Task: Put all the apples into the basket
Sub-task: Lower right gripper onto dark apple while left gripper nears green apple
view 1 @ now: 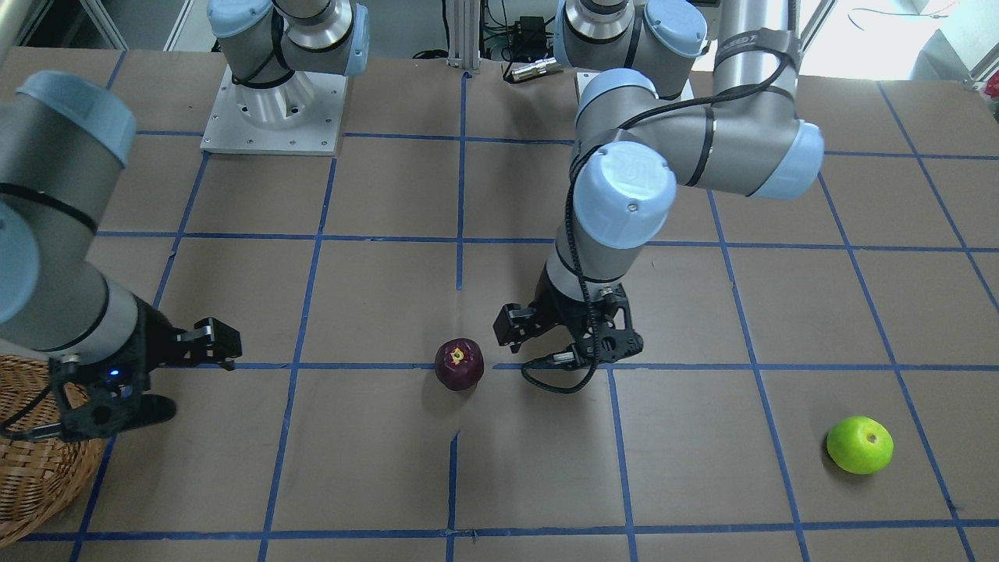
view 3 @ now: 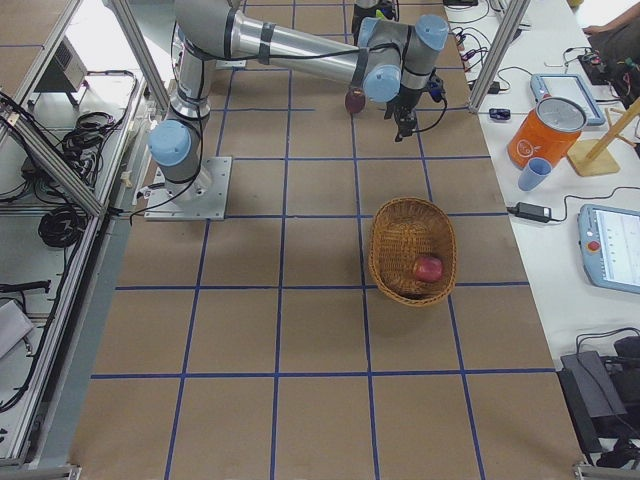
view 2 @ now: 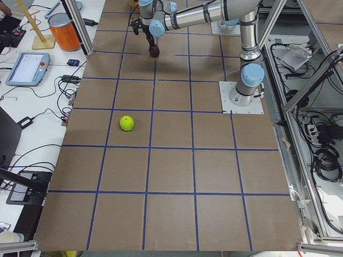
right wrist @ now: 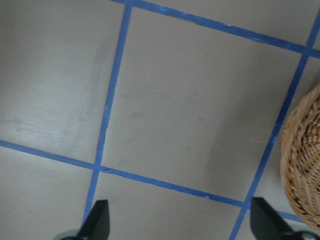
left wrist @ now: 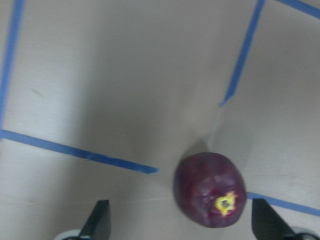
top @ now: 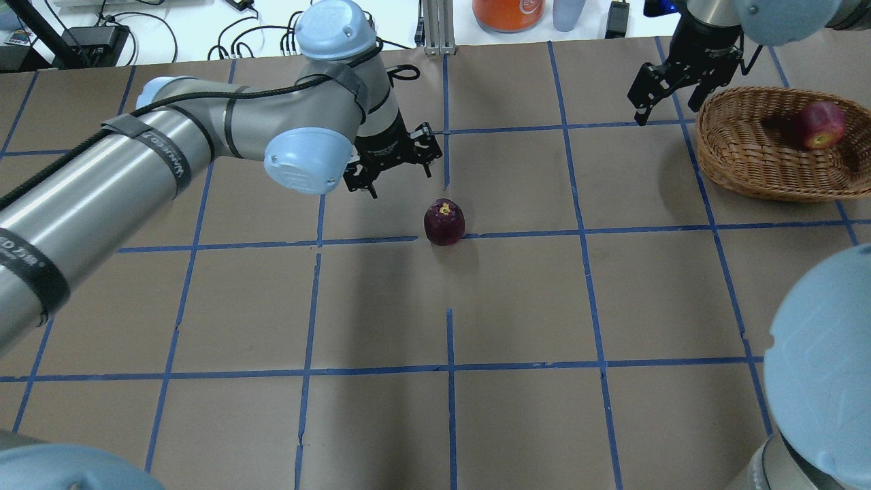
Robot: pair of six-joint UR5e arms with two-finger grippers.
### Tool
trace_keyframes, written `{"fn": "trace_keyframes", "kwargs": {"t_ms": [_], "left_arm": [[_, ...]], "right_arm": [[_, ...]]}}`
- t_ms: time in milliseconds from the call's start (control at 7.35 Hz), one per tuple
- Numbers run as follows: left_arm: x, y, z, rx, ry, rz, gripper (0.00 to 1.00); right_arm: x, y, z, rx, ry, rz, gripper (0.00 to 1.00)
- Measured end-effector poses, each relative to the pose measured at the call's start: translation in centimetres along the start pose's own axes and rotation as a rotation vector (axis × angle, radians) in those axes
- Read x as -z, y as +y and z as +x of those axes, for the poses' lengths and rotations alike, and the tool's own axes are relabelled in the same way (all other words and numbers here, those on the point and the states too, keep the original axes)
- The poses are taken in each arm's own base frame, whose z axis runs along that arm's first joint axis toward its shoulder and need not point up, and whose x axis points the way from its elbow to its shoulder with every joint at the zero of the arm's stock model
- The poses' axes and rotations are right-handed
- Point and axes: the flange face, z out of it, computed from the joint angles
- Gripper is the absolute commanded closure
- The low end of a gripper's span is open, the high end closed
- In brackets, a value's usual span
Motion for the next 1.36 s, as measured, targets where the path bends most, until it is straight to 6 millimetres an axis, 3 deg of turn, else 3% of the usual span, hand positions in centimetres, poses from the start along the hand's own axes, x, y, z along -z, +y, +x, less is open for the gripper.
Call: {"fn": "trace_keyframes", "kwargs": {"t_ms": [408,680,952,1360], "left_arm": [[2.4,-5.0,-13.2,-0.117,-0.074,0.001,0.00],[2.6,-9.7,-22.1,-0.177,-0.074,0.032,0.00],[0.7,-13.9,-27.5,-0.268,-0.086,0.072,0.00],[-3.8,-19.3,-35.0,-0.341,-0.155,0.035,0.00]], "right_arm": [[-1.0,0.3,-14.9,-0.113,0.021,0.019,0.00],[-4.3,0.1,-22.0,-0.154,0.024,0.057,0.00],[-9.3,0.0,-26.4,-0.175,0.014,0.116,0.00],[-14.7,0.6,-27.6,-0.193,-0.016,0.133,0.00]]}}
